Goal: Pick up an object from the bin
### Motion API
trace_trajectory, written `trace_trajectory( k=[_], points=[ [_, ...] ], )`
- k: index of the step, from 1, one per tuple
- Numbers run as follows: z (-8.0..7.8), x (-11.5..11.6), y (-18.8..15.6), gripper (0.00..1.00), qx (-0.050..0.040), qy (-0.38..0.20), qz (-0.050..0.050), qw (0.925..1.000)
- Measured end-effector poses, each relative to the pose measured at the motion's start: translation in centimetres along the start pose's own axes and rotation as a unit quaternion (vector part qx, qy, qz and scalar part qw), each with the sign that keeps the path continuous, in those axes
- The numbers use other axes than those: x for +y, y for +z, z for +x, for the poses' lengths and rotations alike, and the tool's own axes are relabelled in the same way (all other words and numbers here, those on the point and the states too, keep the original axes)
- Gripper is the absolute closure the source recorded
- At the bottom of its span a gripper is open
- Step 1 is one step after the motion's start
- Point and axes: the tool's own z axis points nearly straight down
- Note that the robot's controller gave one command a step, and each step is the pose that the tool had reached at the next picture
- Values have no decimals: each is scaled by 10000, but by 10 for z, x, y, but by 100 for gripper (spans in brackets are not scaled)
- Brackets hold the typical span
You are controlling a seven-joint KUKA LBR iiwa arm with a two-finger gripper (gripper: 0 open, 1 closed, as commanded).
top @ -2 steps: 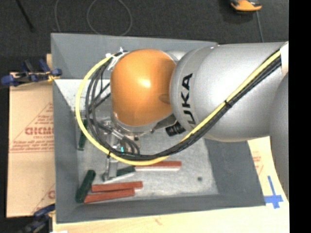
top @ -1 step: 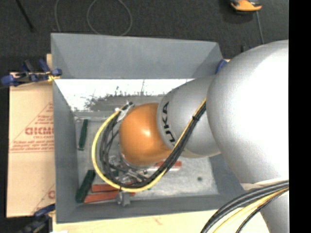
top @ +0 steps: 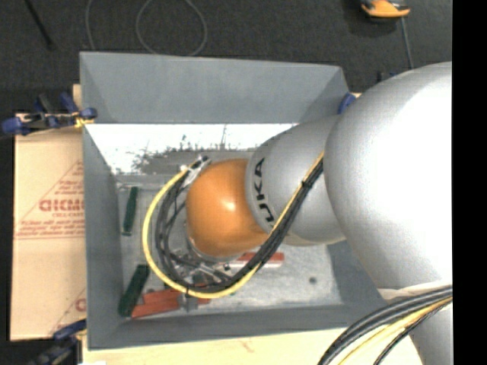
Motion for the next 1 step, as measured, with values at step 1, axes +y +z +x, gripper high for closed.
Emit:
trace_trajectory(
  k=[1],
  points=[
    [-22,29,-70,100,-36,-47,1,10000]
  ],
)
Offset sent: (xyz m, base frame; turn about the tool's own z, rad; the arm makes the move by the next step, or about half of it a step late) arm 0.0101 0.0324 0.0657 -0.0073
